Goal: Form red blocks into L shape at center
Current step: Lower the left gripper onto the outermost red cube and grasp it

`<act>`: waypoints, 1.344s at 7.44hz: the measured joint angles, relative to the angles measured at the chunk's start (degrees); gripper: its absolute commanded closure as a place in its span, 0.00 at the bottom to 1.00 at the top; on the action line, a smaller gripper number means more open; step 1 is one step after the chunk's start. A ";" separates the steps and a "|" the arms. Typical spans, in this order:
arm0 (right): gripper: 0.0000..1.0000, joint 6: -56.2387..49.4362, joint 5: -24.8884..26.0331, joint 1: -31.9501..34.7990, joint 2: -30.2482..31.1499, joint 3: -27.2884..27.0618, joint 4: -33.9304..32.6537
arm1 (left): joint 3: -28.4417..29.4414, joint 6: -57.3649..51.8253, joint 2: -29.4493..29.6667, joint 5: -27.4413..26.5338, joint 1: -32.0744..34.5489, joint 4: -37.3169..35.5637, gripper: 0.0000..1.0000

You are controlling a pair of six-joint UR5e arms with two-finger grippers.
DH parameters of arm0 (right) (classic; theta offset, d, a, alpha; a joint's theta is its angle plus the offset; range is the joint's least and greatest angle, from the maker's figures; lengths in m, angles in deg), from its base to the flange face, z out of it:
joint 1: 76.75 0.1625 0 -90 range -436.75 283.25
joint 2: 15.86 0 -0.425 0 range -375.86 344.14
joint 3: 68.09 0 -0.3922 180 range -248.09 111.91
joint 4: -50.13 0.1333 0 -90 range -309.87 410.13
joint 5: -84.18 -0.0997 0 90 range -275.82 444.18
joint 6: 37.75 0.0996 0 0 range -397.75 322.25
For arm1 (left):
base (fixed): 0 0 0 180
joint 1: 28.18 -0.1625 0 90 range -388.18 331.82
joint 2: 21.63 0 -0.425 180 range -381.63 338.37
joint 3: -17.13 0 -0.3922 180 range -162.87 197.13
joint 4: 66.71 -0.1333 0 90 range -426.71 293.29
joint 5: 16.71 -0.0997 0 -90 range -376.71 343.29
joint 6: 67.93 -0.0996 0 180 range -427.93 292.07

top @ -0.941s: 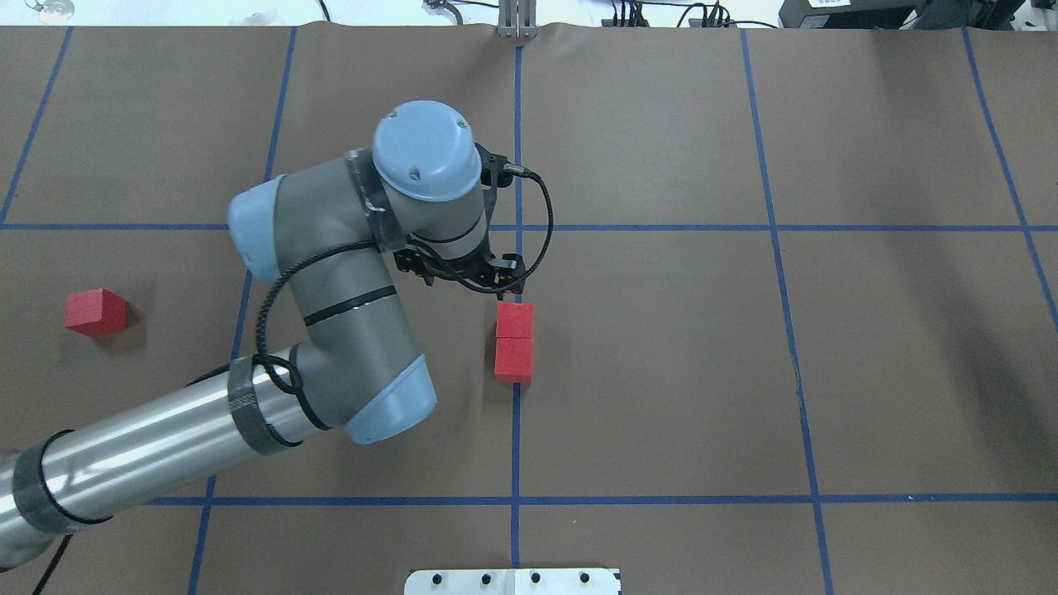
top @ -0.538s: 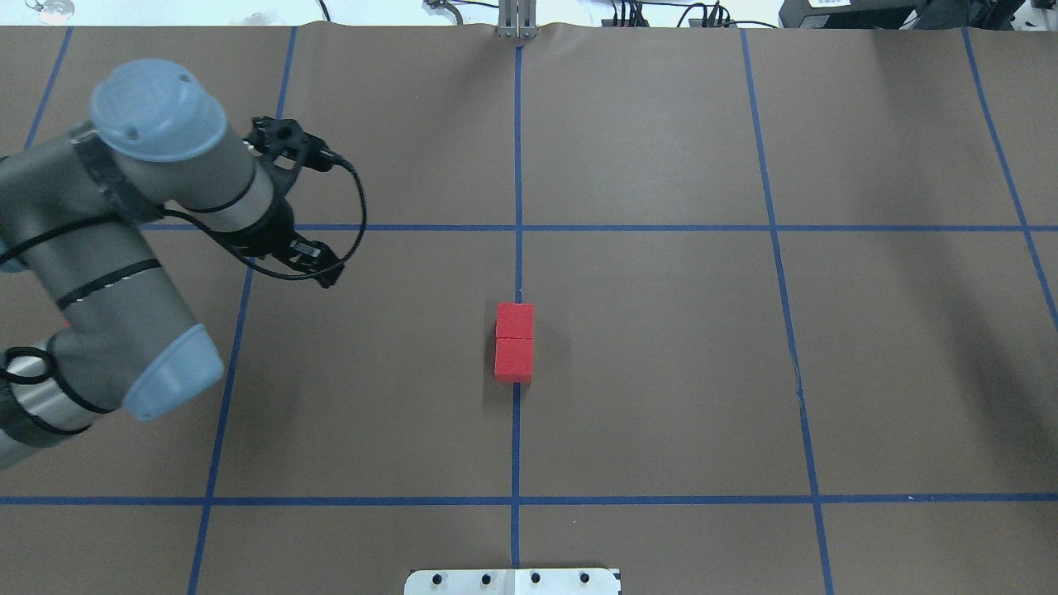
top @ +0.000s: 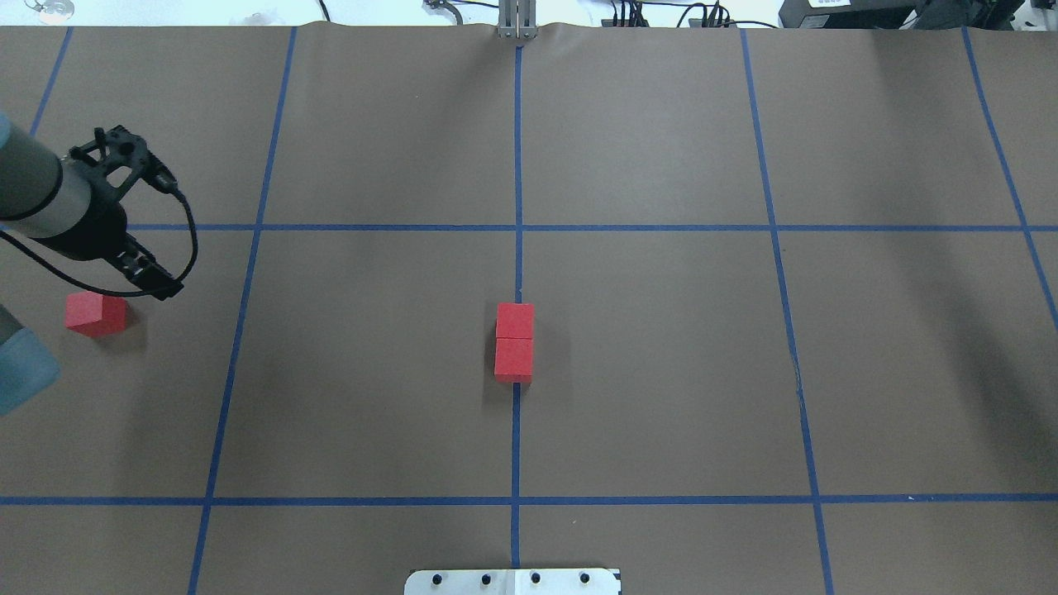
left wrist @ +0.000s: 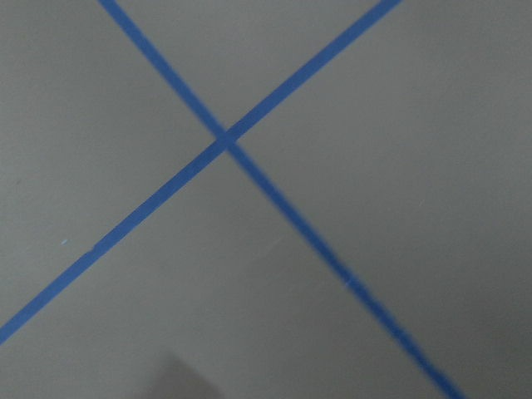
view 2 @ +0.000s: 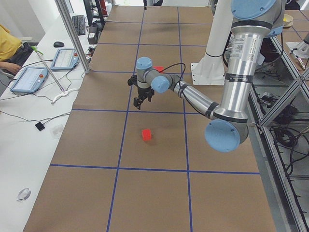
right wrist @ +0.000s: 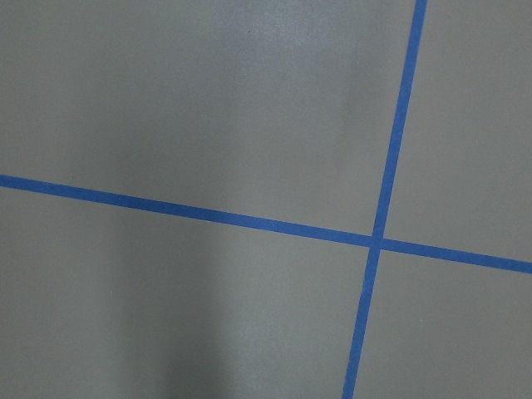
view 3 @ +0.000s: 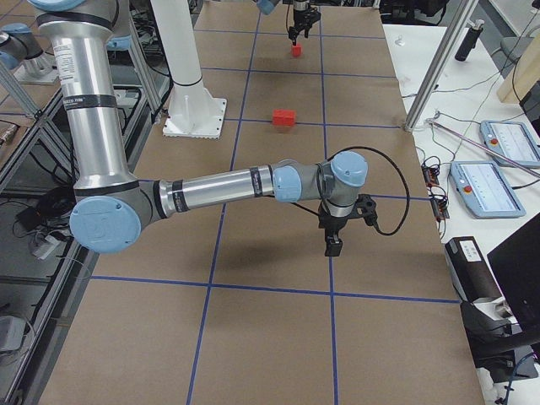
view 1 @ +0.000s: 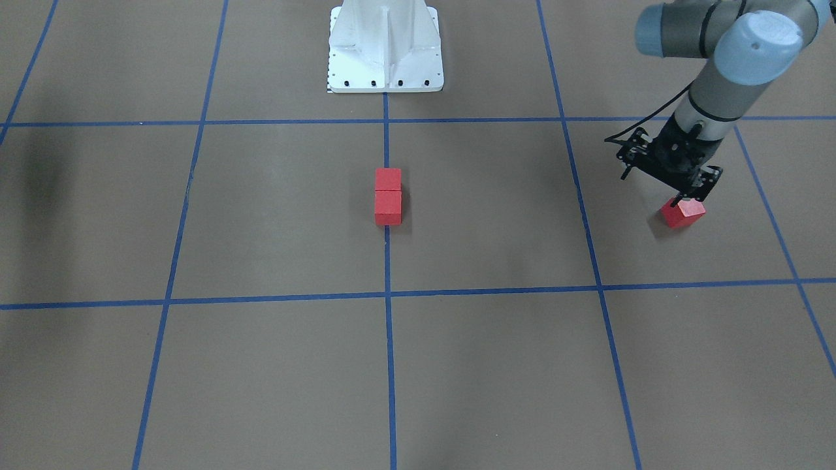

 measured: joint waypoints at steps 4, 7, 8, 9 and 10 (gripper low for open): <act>0.01 0.20 0.03 0.00 -0.15 -0.02 0.00 | 2.48 -27.92 -4.54 1.99 3.26 3.20 0.01; 0.01 0.29 0.03 0.00 -0.23 -0.06 0.00 | 8.64 -34.09 -5.08 5.00 3.35 9.38 0.01; 0.01 0.29 0.03 0.00 -0.24 -0.06 0.00 | 11.53 -34.05 -5.35 5.25 3.35 13.20 0.01; 0.01 0.29 0.03 0.00 -0.25 -0.06 0.00 | 14.08 -33.86 -5.49 5.34 3.32 16.77 0.01; 0.01 0.30 0.03 0.00 -0.26 -0.06 0.02 | 15.78 -33.37 -5.51 5.37 3.29 19.36 0.01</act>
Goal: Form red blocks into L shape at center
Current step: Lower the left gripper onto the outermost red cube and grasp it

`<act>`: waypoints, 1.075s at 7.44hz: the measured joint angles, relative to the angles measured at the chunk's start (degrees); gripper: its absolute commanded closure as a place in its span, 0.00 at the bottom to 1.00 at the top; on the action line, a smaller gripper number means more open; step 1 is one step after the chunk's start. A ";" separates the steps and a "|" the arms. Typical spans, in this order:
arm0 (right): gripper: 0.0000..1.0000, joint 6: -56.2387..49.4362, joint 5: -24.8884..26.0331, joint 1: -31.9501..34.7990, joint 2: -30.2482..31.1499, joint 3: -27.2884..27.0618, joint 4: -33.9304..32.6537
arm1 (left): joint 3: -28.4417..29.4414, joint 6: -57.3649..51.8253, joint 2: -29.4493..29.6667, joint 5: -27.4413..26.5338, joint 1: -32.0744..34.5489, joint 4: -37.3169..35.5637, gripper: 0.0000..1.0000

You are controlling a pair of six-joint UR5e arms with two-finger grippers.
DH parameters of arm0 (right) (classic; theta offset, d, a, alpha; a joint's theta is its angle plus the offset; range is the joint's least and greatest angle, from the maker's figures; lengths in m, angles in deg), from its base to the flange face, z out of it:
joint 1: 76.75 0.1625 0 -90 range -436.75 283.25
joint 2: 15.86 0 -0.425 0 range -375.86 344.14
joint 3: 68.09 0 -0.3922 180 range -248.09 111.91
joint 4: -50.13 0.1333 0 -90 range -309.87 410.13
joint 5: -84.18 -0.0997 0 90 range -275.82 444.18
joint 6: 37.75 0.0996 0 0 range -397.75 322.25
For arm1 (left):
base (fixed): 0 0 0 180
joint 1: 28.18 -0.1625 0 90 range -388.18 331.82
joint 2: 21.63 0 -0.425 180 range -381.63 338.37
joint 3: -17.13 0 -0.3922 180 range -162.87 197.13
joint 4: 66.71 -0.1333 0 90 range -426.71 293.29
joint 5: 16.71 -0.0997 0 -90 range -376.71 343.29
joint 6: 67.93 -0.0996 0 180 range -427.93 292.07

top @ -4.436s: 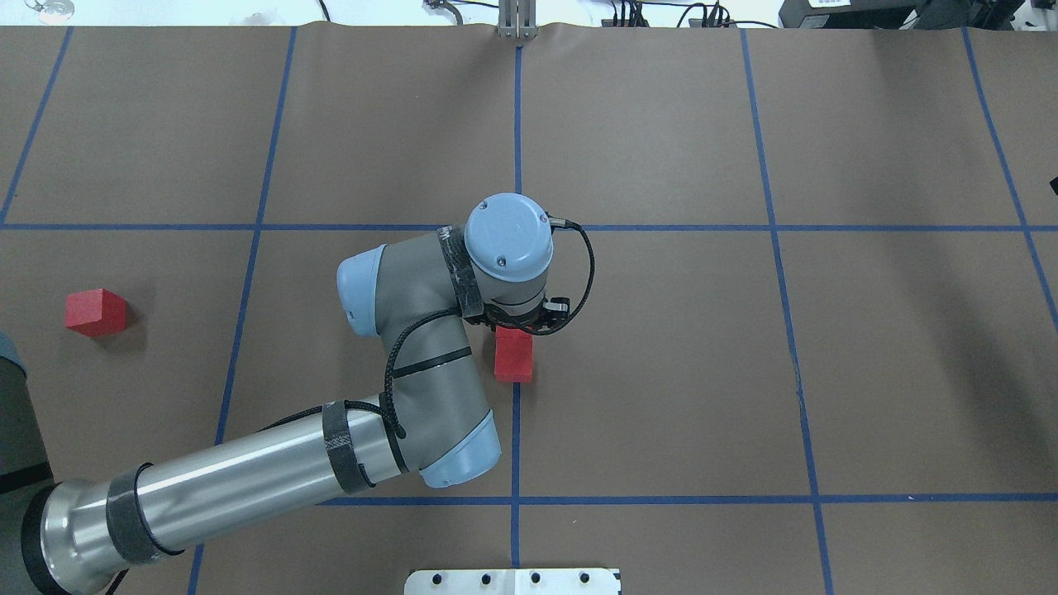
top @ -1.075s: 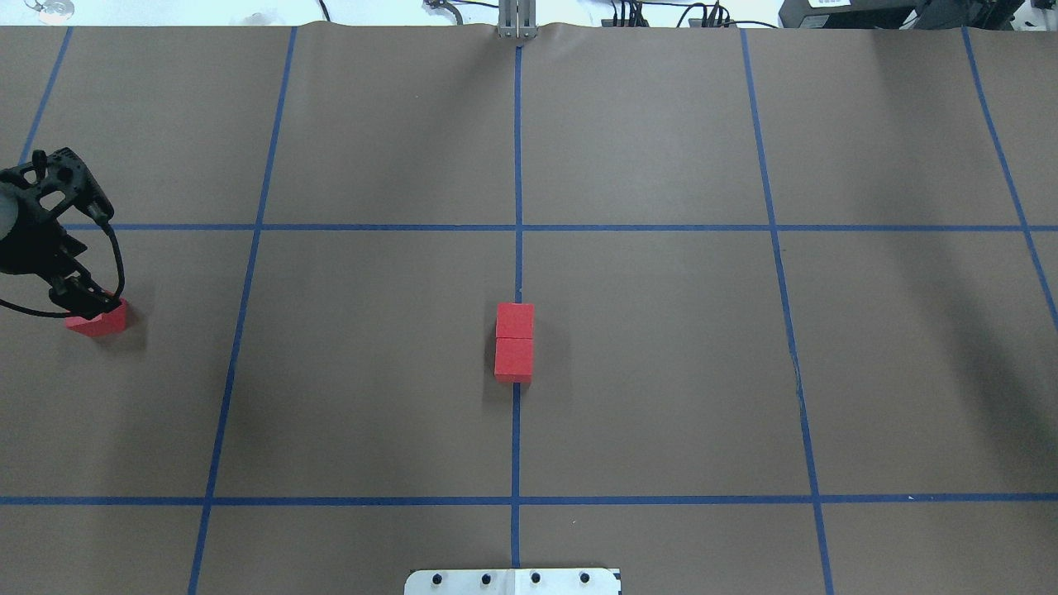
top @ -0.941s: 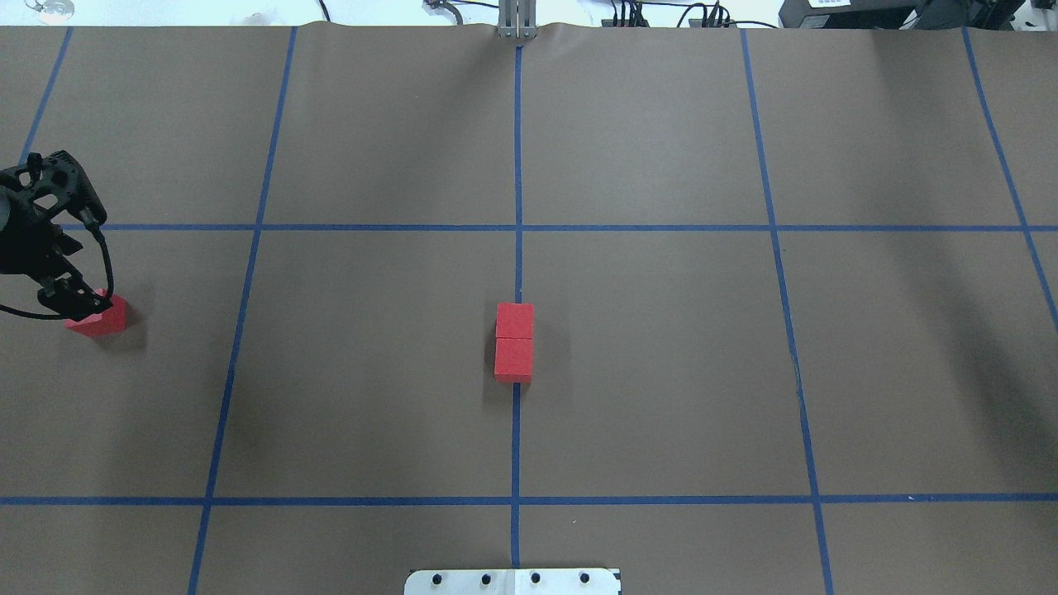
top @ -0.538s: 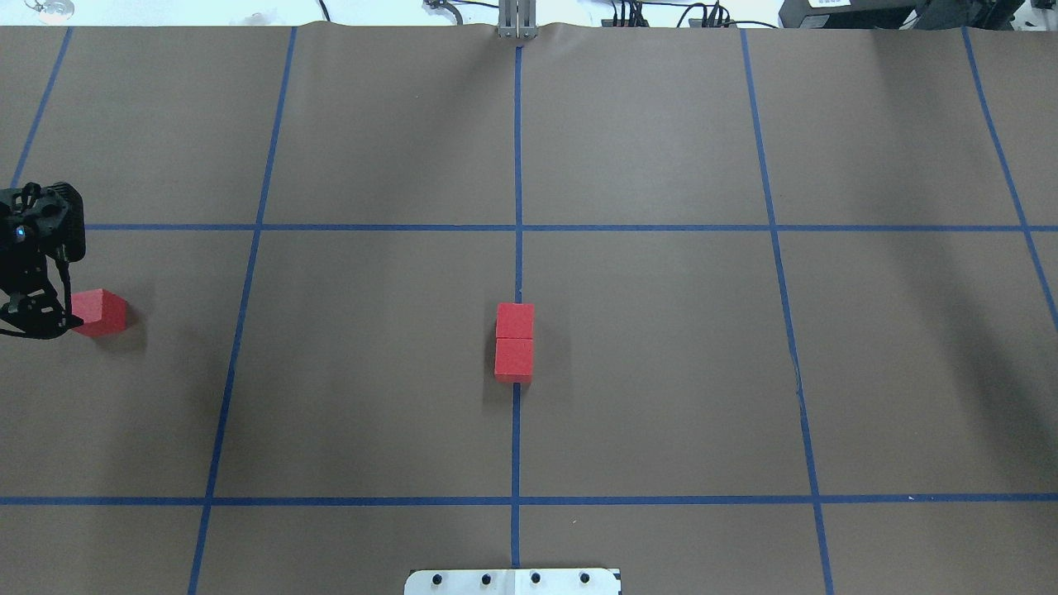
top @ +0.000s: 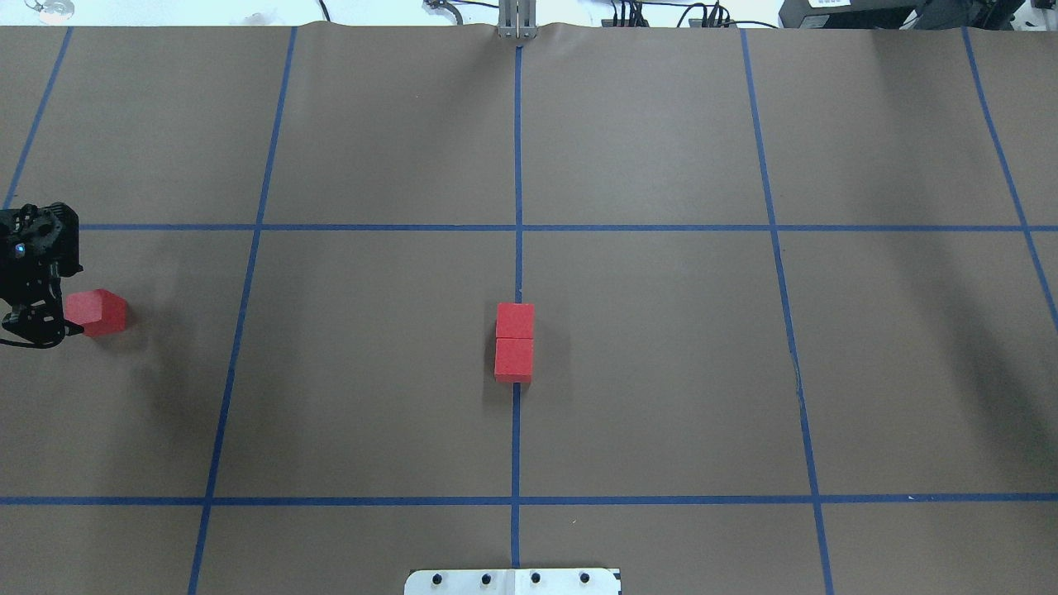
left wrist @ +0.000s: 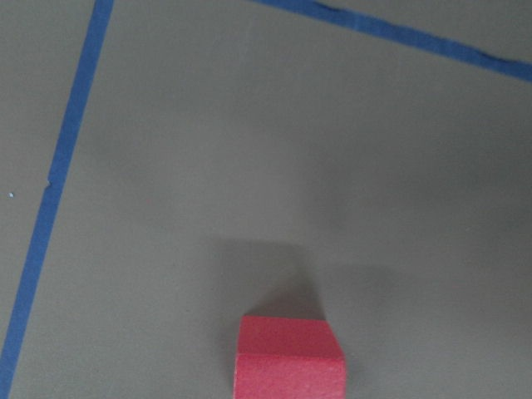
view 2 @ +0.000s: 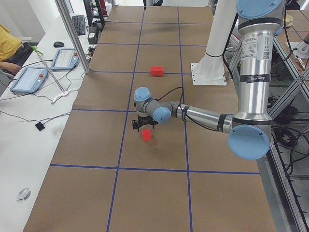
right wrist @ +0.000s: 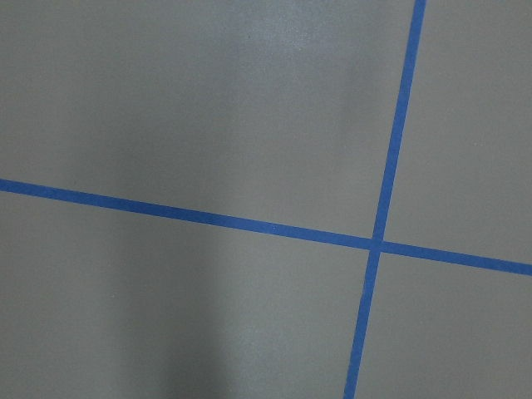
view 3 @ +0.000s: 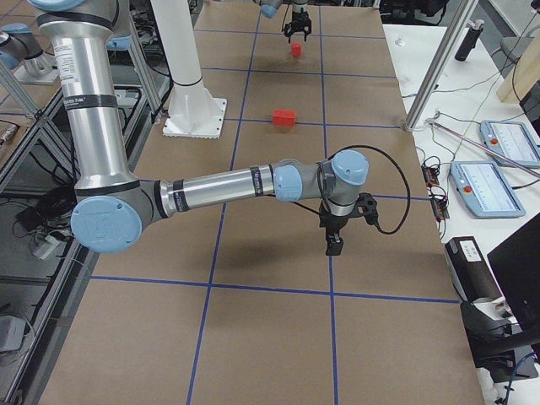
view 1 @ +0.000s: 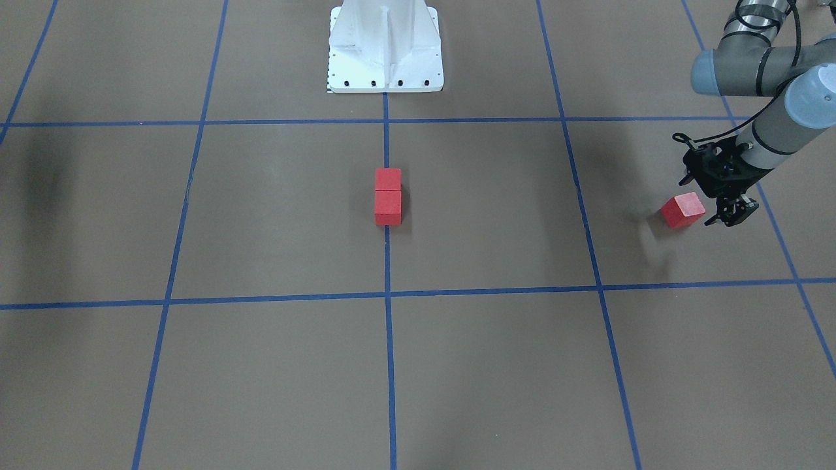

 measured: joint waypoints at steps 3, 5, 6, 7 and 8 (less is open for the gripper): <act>0.01 -0.04 0.00 0.00 0.04 0.00 0.05 | 1.03 3.31 0.03 0.08 -0.24 1.94 0.01; 0.01 -0.06 0.00 0.00 0.16 -0.06 0.05 | 1.32 3.85 0.08 0.03 -0.43 2.01 0.01; 0.01 -0.08 0.00 0.00 0.21 -0.07 0.05 | 1.67 3.94 0.13 0.02 -0.52 1.98 0.01; 0.01 -0.08 0.00 0.00 0.24 -0.11 0.03 | 2.00 3.98 0.17 0.02 -0.59 1.96 0.01; 0.01 -0.09 0.00 0.00 0.26 -0.14 0.05 | 2.24 3.98 0.22 0.02 -0.66 1.97 0.11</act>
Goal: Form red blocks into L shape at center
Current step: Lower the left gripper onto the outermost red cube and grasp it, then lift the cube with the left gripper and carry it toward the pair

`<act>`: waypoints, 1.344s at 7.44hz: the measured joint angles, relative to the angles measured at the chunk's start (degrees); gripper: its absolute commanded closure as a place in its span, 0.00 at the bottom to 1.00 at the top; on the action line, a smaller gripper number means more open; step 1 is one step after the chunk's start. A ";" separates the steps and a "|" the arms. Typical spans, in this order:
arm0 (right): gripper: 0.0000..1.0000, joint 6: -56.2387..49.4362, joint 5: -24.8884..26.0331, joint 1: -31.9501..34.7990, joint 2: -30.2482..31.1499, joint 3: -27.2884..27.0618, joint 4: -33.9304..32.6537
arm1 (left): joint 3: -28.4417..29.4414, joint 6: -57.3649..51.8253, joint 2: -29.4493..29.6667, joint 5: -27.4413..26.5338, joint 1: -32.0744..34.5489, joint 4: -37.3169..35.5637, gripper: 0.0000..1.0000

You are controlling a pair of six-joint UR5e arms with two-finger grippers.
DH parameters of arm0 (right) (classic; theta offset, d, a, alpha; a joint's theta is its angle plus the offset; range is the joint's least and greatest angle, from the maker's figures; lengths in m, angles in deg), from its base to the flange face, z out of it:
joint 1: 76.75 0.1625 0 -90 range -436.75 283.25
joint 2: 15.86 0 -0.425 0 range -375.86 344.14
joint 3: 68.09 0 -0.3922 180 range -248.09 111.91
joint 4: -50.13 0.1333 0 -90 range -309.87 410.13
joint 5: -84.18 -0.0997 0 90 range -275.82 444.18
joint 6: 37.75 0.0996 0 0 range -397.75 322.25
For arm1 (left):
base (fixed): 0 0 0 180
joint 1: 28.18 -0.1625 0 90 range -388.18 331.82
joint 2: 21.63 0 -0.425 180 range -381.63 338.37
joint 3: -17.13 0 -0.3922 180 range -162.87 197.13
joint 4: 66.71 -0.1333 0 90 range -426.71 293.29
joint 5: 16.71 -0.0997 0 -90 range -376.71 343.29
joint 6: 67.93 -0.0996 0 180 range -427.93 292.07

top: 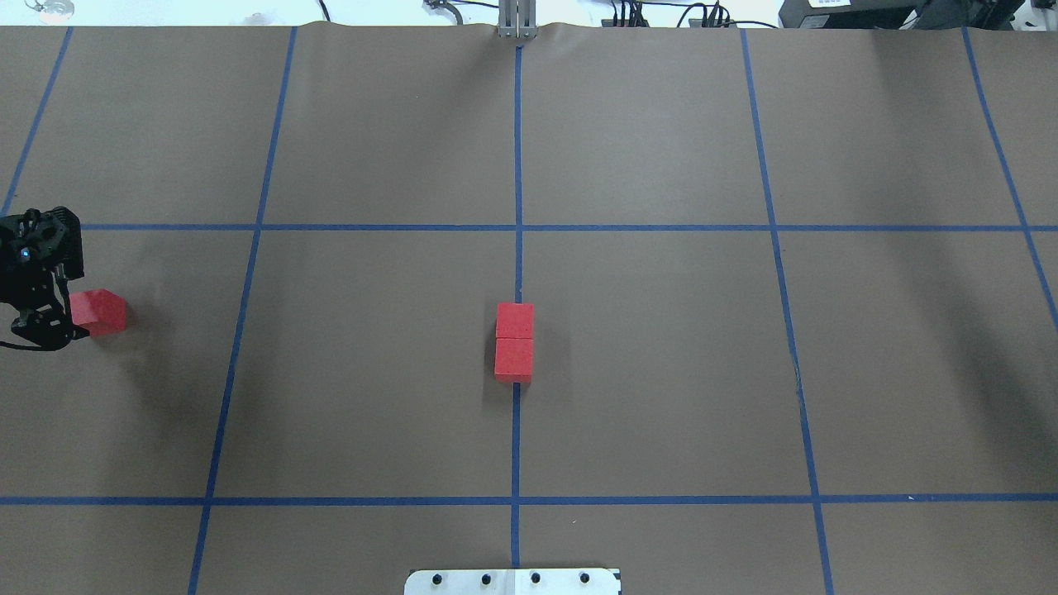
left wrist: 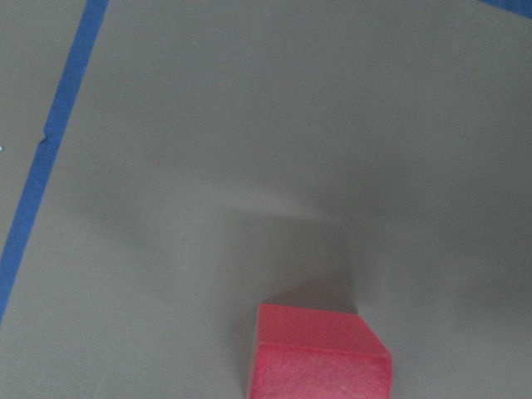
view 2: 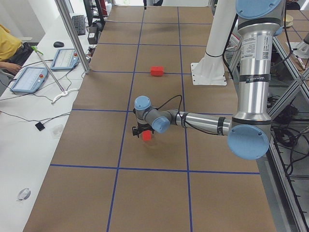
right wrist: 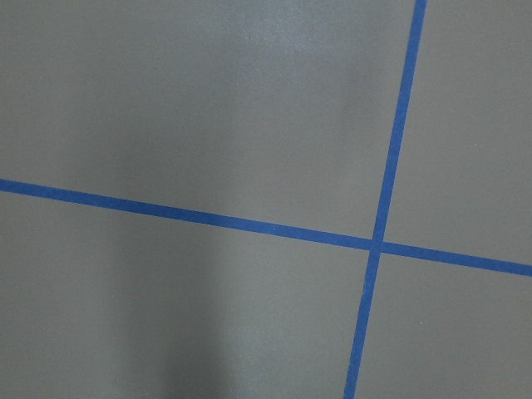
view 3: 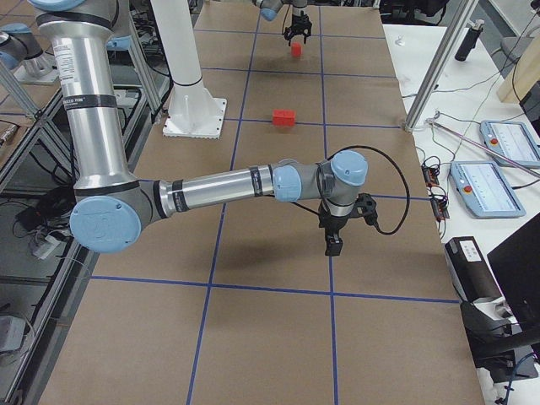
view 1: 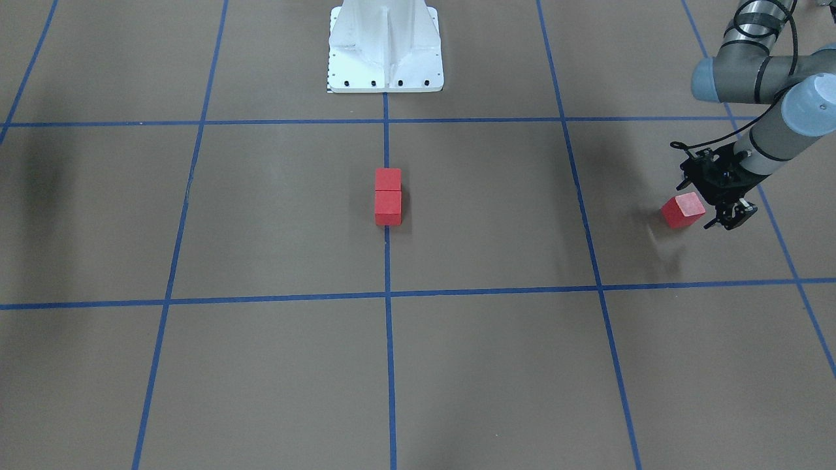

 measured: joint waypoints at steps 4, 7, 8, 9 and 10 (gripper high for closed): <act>0.01 0.01 0.00 0.00 -0.01 -0.03 0.02 | 0.58 -0.01 0.12 0.10 -0.64 0.04 0.58; 0.01 0.20 0.00 0.06 -0.16 -0.16 0.02 | -0.28 0.20 2.66 5.04 -0.67 -0.46 0.57; 0.01 0.26 0.00 0.07 -0.24 -0.22 0.02 | -0.47 1.43 5.10 6.52 -0.65 -0.65 0.53; 0.01 0.33 0.00 0.08 -0.34 -0.26 0.01 | -0.35 3.99 8.64 7.03 -0.69 -1.18 0.49; 0.01 0.39 0.00 0.08 -0.50 -0.26 -0.01 | -0.07 6.51 13.46 7.28 -1.05 -3.58 0.54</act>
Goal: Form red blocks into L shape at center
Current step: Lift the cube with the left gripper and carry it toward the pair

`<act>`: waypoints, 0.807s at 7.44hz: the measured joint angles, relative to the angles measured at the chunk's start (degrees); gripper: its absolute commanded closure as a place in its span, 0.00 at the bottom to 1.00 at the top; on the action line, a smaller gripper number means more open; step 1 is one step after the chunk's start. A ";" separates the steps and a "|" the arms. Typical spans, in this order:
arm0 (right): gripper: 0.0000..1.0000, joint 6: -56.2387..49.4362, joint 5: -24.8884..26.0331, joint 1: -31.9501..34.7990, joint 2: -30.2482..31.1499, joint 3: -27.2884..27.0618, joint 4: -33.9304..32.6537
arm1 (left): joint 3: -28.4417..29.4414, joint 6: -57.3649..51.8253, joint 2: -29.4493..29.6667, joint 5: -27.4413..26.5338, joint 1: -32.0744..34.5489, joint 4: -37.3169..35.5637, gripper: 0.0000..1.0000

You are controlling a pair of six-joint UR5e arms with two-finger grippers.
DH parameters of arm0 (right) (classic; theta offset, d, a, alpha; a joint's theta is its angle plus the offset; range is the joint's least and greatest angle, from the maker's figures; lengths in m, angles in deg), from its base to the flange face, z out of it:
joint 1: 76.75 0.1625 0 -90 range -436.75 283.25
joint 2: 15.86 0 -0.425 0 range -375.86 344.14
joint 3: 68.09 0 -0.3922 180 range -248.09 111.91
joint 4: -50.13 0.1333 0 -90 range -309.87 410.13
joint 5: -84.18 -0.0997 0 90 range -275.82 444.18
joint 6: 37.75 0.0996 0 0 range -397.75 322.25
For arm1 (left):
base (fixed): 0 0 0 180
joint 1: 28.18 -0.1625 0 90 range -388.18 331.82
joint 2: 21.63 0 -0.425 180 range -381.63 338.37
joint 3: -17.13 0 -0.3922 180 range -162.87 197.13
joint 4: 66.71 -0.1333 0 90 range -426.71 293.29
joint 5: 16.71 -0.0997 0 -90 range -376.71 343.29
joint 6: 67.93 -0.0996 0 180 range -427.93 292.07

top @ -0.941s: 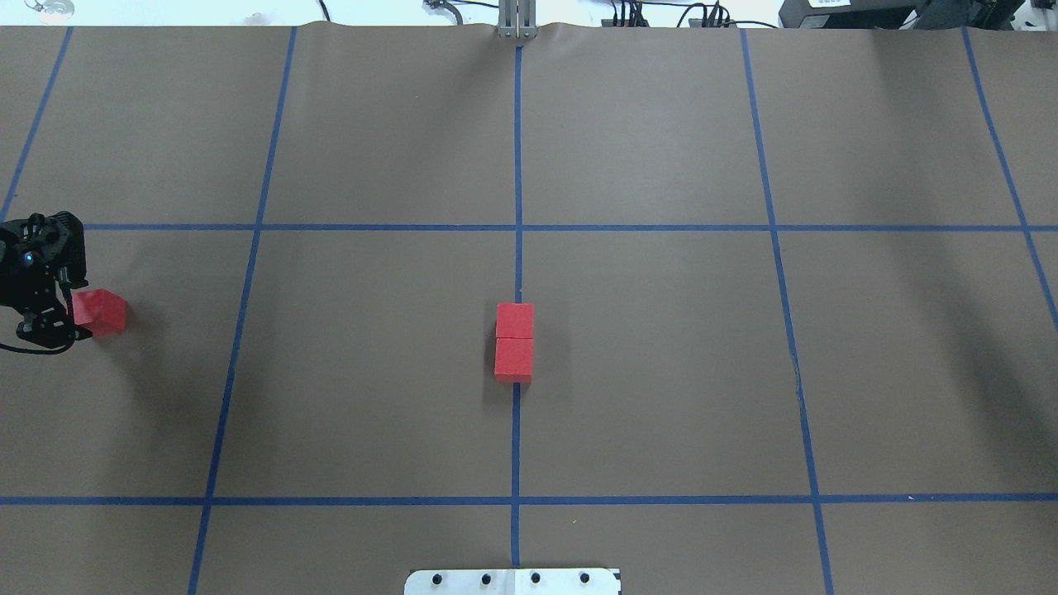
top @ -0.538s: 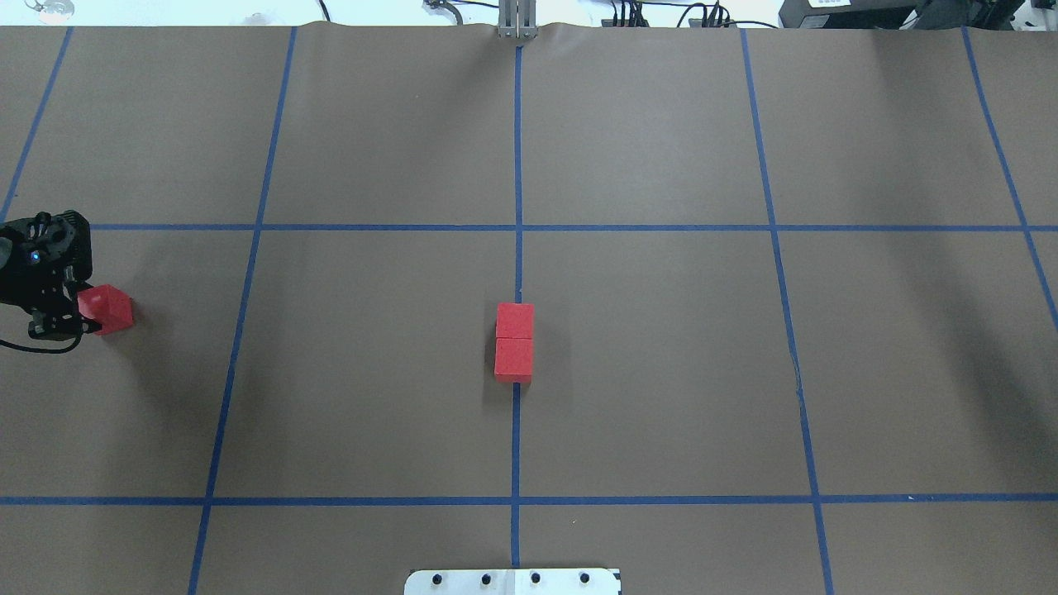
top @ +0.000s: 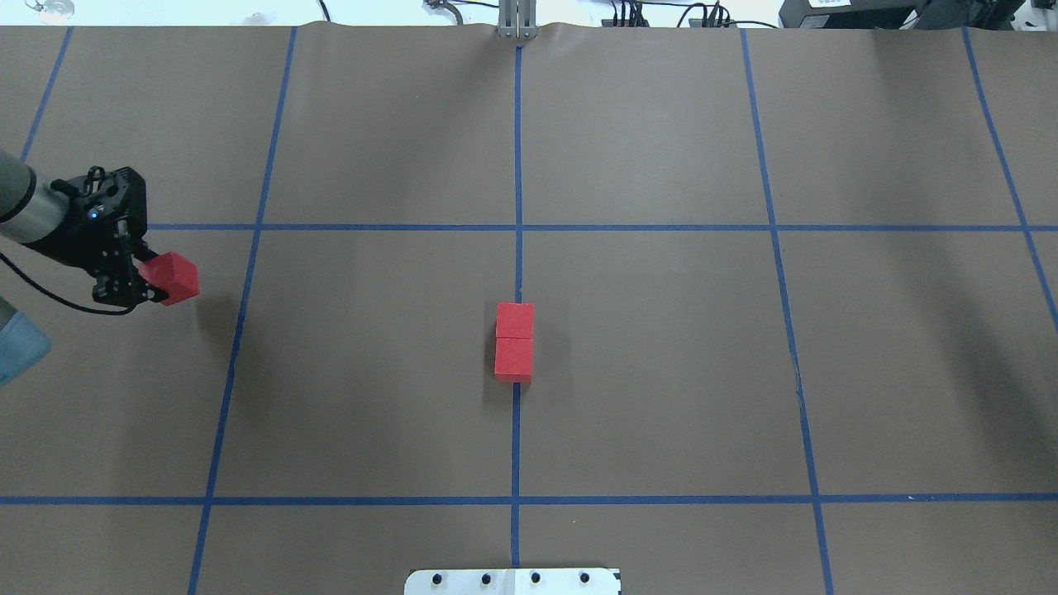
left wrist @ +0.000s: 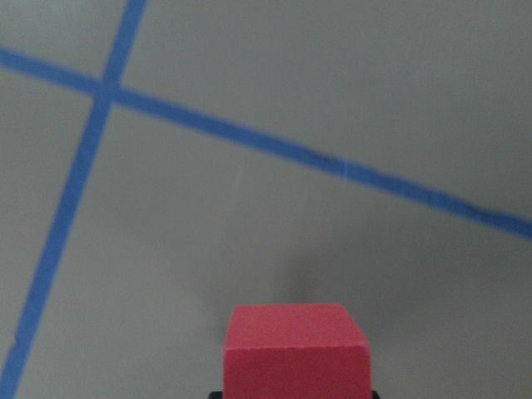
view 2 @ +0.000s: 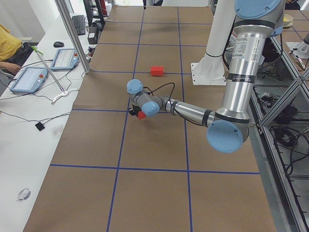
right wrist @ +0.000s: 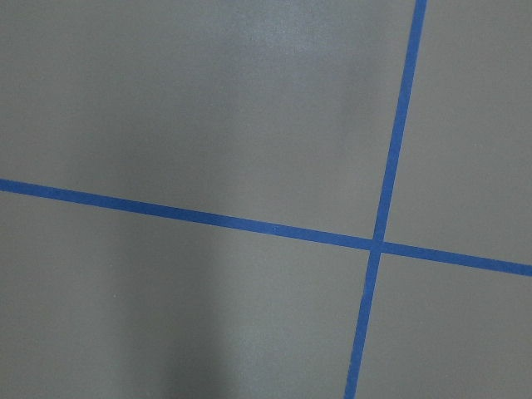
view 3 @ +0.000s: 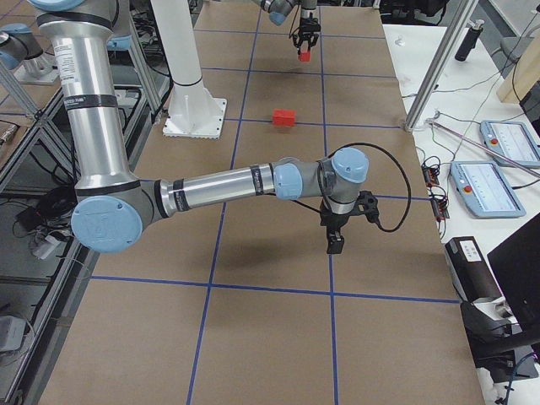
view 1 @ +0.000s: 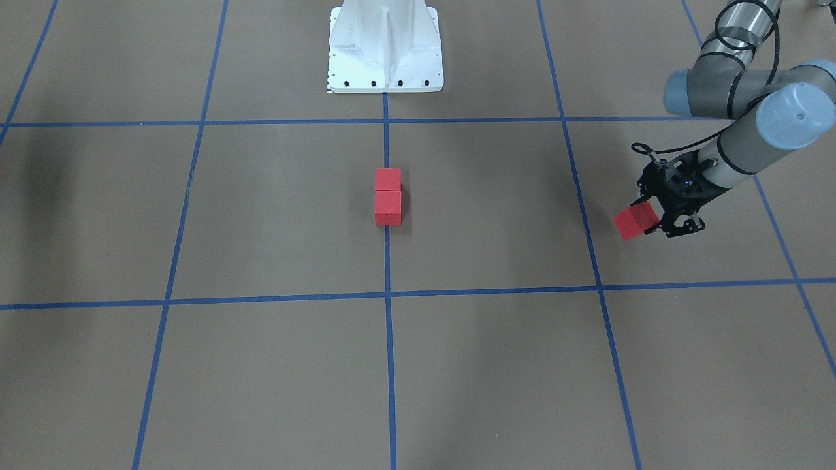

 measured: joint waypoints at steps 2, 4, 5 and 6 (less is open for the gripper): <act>0.01 0.06 0.06 0.00 -0.31 0.12 -0.03 | 0.24 1.71 10.77 0.18 -2.45 -9.49 0.87; 0.01 0.12 0.08 0.01 -0.49 0.21 -0.05 | 0.27 2.24 18.26 -0.45 -6.09 -13.37 0.87; 0.01 0.13 0.08 0.01 -0.52 0.25 -0.05 | 0.14 4.48 20.84 -1.79 -8.33 -13.72 0.86; 0.01 0.13 0.07 0.00 -0.55 0.28 -0.05 | -0.01 7.39 22.82 -5.09 -10.89 -13.78 0.84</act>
